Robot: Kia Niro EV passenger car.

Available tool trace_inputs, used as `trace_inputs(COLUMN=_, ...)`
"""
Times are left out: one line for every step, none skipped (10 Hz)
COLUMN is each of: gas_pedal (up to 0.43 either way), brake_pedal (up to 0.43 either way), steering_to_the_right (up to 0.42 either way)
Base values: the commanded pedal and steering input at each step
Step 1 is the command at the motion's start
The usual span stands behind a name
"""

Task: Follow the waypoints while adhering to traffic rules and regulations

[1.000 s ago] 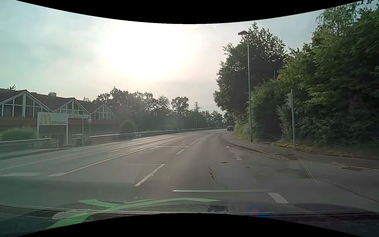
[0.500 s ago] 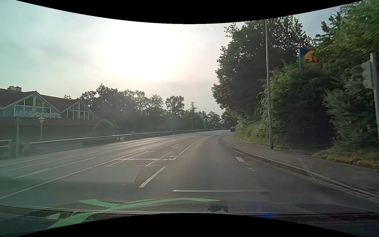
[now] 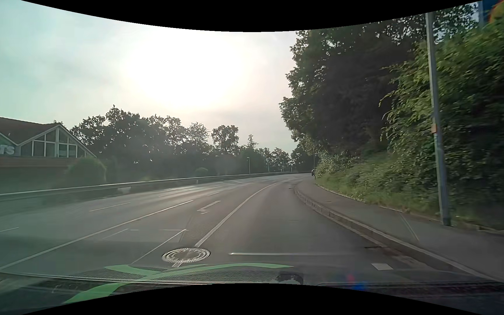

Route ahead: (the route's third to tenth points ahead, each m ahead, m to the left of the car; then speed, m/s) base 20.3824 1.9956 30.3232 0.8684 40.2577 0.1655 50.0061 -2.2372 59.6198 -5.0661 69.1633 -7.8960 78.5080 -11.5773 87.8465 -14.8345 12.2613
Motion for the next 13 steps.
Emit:
trace_inputs(gas_pedal=0.157, brake_pedal=0.0, steering_to_the_right=0.009)
trace_inputs(gas_pedal=0.157, brake_pedal=0.0, steering_to_the_right=0.009)
trace_inputs(gas_pedal=0.157, brake_pedal=0.0, steering_to_the_right=0.009)
trace_inputs(gas_pedal=0.157, brake_pedal=0.0, steering_to_the_right=0.01)
trace_inputs(gas_pedal=0.157, brake_pedal=0.0, steering_to_the_right=0.012)
trace_inputs(gas_pedal=0.157, brake_pedal=0.0, steering_to_the_right=0.014)
trace_inputs(gas_pedal=0.157, brake_pedal=0.0, steering_to_the_right=0.014)
trace_inputs(gas_pedal=0.157, brake_pedal=0.0, steering_to_the_right=0.015)
trace_inputs(gas_pedal=0.157, brake_pedal=0.0, steering_to_the_right=0.015)
trace_inputs(gas_pedal=0.157, brake_pedal=0.0, steering_to_the_right=0.016)
trace_inputs(gas_pedal=0.157, brake_pedal=0.0, steering_to_the_right=0.018)
trace_inputs(gas_pedal=0.157, brake_pedal=0.0, steering_to_the_right=0.018)
trace_inputs(gas_pedal=0.157, brake_pedal=0.0, steering_to_the_right=0.019)
